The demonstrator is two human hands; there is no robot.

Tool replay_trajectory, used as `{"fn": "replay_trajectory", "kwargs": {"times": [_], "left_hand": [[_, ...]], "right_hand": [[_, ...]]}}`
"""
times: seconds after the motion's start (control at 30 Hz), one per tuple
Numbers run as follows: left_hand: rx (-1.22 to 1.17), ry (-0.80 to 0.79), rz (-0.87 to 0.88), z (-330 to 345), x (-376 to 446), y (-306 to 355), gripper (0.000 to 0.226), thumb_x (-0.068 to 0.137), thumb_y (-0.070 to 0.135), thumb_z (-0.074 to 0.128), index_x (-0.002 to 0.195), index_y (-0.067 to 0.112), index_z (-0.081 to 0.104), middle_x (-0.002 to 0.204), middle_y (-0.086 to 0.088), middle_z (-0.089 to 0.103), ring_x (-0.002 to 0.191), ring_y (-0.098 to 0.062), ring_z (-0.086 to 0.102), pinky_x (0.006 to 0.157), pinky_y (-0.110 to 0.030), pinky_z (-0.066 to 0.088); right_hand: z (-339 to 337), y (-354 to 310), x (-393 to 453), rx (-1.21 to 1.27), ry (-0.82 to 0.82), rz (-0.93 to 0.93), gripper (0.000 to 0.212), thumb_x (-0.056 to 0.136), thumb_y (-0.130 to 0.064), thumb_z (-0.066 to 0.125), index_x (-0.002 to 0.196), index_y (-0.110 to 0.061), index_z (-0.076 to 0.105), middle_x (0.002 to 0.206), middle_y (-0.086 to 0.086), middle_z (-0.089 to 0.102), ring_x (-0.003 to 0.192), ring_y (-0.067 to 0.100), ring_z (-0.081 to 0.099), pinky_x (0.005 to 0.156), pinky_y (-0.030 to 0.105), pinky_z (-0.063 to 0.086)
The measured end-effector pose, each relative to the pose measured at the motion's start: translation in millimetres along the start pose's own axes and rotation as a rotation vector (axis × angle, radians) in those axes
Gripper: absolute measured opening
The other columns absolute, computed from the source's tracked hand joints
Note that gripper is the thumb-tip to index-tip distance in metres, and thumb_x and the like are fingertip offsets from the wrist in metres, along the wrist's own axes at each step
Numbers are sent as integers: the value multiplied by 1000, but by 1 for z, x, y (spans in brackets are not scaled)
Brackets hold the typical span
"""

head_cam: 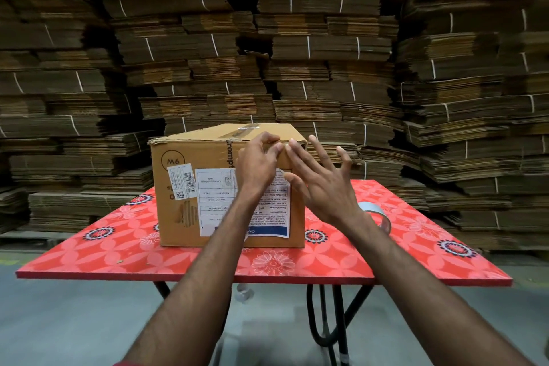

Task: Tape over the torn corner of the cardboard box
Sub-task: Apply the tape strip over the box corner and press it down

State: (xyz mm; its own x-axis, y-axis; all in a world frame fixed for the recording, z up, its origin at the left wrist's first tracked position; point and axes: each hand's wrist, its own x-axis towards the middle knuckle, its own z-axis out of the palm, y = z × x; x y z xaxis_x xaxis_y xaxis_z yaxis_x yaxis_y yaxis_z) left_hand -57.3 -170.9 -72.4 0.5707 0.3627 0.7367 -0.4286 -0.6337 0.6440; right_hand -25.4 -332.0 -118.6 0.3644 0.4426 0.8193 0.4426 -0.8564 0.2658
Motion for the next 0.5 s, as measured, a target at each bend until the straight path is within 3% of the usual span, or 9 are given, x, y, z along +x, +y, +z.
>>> {"fn": "replay_trajectory", "kwargs": {"times": [0.2,0.33,0.5], "left_hand": [[2,-33,16,-1,0,-1,17,92,37,63,106,29,69,94,10,71,85,-9,67,71,-36,60],[6,-43,21,-3,0,0,17,92,36,63,106,29,69,93,12,68,88,-8,66,75,-32,59],[-23,-61,12,-3,0,1,15,92,35,64,105,30,68,92,9,69,83,-8,67,71,-34,61]], "right_hand": [[12,5,-9,142,-19,79,58,107,-56,20,161,-35,19,167,-19,15,155,7,18,117,47,13],[19,-3,-10,448,-78,163,61,104,-60,12,161,-39,6,168,-23,1,154,-2,8,118,40,8],[12,-5,-2,813,-19,310,57,105,-52,22,160,-41,12,165,-26,7,147,-17,5,116,38,13]]}}
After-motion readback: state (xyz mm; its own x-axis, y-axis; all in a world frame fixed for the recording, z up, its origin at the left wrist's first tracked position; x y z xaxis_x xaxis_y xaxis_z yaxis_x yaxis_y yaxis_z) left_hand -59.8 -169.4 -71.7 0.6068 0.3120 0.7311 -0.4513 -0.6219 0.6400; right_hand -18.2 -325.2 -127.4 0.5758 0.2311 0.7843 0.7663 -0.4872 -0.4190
